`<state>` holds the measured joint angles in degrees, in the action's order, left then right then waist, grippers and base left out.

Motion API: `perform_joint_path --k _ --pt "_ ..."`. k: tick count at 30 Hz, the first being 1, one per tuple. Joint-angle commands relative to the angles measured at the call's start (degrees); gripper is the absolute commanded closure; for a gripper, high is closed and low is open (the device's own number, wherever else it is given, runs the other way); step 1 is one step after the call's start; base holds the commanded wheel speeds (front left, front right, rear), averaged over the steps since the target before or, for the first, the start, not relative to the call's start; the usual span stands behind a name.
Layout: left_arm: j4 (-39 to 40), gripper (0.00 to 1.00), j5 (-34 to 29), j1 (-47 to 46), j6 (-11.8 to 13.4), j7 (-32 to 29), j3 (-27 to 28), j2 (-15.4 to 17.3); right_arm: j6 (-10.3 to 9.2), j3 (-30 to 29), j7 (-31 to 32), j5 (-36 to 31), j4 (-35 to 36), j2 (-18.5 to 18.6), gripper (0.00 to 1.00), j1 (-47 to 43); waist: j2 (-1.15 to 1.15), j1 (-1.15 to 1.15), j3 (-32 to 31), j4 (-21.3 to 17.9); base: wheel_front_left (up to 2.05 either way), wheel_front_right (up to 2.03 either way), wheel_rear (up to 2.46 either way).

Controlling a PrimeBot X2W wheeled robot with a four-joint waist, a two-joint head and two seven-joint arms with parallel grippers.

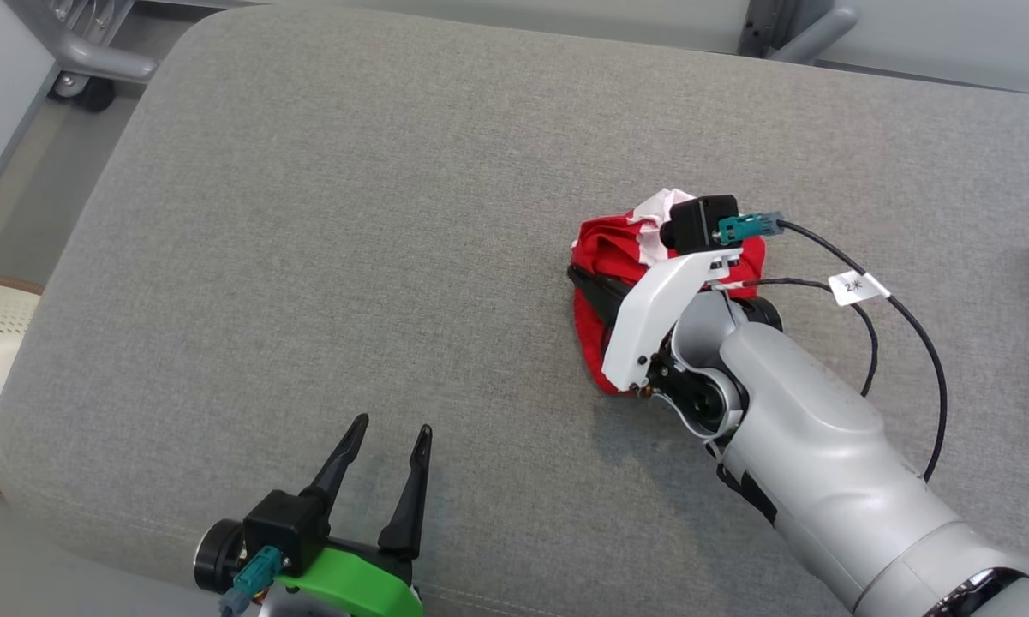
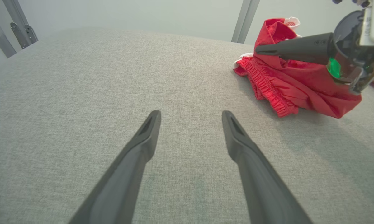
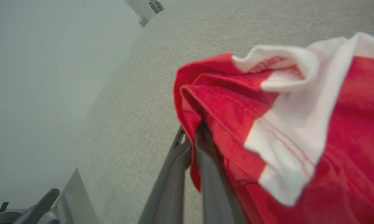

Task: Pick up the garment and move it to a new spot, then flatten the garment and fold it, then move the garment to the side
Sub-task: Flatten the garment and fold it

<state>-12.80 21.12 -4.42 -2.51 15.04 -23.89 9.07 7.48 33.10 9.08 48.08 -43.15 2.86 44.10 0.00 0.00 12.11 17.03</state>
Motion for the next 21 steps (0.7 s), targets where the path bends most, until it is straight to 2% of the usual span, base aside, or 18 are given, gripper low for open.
perform_joint_path --k 1,2,3,4,10,15,21 --pt "-0.13 0.00 -0.18 -0.57 -0.06 0.15 0.33 -0.21 0.01 1.37 -0.90 1.36 -0.77 0.08 0.91 0.87 0.00 0.00 -0.21 0.60 0.00 0.00 0.00" --pt "-0.25 0.00 -0.20 -0.49 -0.17 0.15 0.46 -0.24 0.01 2.59 -1.49 2.54 -1.41 0.09 0.78 1.30 0.00 0.00 -0.24 0.68 0.00 0.00 0.00" --pt "-0.36 0.00 -0.24 -0.40 -0.26 0.15 0.61 -0.25 0.01 3.91 -2.16 3.11 -1.94 0.11 0.51 1.78 0.00 0.00 -0.30 0.69 0.00 0.00 0.00" --pt "-0.46 0.00 -0.27 -0.27 -0.31 0.15 0.81 -0.25 0.01 5.15 -2.94 3.48 -2.51 0.13 0.00 2.32 0.00 0.00 -0.40 0.60 0.00 0.00 0.00" --pt "-0.78 0.00 0.05 1.37 0.07 0.15 2.21 0.01 0.01 9.63 -7.36 5.56 -4.14 0.13 0.00 4.06 0.00 0.00 -1.61 -1.55 0.00 0.00 0.00" --pt "-0.36 0.00 0.30 2.94 0.57 0.15 3.41 0.41 0.01 11.68 -9.29 5.76 -2.28 0.10 0.00 3.94 0.00 0.00 -3.01 -4.46 0.00 0.00 0.00" --pt "0.45 0.00 0.36 4.74 1.39 0.15 4.34 0.54 0.01 9.71 -12.84 1.61 1.76 0.14 0.00 0.95 0.00 0.00 -4.83 -7.45 0.00 0.00 0.00"
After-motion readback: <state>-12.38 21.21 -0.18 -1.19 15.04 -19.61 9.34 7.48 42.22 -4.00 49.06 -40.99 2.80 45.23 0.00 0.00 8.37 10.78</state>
